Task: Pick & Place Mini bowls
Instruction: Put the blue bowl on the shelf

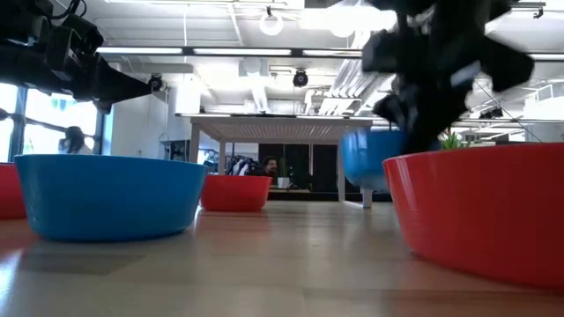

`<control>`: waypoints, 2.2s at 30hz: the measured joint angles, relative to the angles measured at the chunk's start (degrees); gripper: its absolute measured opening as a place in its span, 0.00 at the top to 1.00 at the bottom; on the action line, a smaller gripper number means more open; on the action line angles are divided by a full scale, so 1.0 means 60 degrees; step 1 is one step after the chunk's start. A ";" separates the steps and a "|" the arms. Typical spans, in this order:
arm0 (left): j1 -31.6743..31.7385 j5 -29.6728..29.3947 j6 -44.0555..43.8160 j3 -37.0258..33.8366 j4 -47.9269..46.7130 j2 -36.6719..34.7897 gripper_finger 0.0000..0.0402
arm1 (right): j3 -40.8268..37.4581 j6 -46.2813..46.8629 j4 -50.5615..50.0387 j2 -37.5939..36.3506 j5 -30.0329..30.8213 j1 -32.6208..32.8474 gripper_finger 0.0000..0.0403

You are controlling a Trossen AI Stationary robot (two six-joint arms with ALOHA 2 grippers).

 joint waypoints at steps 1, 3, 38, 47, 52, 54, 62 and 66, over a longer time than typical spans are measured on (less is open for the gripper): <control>0.0000 0.0000 0.0000 0.0000 0.0000 0.0000 0.98 | 0.0265 -0.0010 -0.0121 0.0000 -0.0017 0.0050 0.99; 0.0000 0.0000 -0.0001 0.0000 0.0003 0.0000 0.98 | 0.0811 -0.0021 -0.0311 0.0000 -0.0015 0.0136 1.00; 0.0000 -0.0004 0.0076 -0.0011 0.0291 -0.0004 0.98 | 1.3052 -0.6629 -0.6599 0.6286 -0.0108 -0.6768 1.00; 0.0000 0.0003 0.0209 -0.0011 0.0251 -0.0004 0.98 | 1.2903 -0.6886 -0.5976 0.6453 -0.0245 -0.6882 0.99; -0.0001 0.0191 0.0245 -0.0011 0.0213 -0.0004 0.98 | 1.2805 -0.7263 -0.5823 0.6481 -0.0179 -0.6878 0.97; 0.0000 0.0197 0.0248 -0.0011 0.0146 -0.0004 0.98 | 1.2778 -0.7288 -0.5726 0.6508 -0.0175 -0.6882 0.98; -0.0001 0.0313 0.0211 -0.0007 0.0001 -0.0004 0.98 | 1.2776 -0.7490 -0.5467 0.6513 0.0308 -0.6889 0.95; 0.0000 0.0445 0.0211 -0.0007 -0.0015 -0.0004 0.98 | 1.2776 -0.7472 -0.5480 0.6513 0.0353 -0.6889 0.88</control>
